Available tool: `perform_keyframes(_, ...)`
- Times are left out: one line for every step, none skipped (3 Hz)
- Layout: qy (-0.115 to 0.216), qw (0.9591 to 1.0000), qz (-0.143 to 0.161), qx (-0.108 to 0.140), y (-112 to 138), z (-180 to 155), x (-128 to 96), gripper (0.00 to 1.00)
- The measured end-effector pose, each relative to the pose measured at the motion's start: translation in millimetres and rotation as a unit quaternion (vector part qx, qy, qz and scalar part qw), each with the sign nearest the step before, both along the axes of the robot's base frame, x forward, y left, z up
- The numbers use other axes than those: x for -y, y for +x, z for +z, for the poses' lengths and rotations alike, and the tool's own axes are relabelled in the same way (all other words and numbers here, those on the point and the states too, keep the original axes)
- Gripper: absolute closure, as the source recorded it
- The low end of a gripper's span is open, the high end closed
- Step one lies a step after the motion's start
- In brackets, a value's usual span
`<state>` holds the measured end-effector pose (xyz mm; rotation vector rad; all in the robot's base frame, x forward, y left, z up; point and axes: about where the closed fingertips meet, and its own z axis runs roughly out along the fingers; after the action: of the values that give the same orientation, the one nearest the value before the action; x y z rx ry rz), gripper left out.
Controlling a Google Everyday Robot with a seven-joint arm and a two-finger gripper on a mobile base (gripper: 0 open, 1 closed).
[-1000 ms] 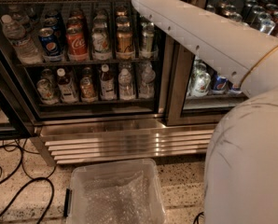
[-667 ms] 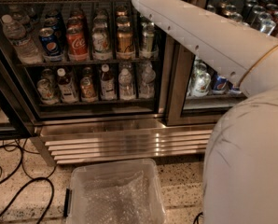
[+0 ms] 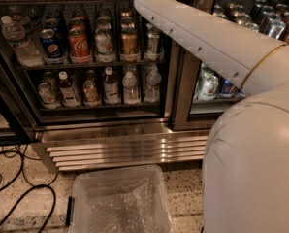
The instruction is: Pick pepsi can from top shelf of fridge
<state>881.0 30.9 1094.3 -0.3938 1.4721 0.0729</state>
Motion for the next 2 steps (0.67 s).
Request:
perform_keyframes(0.017,0.9998,0.005,-0.011,-0.1,-2.0,-2.3,0.53)
perform_keyframes(0.017,0.9998,0.005,-0.011,-0.1,-2.0,-2.3,0.76)
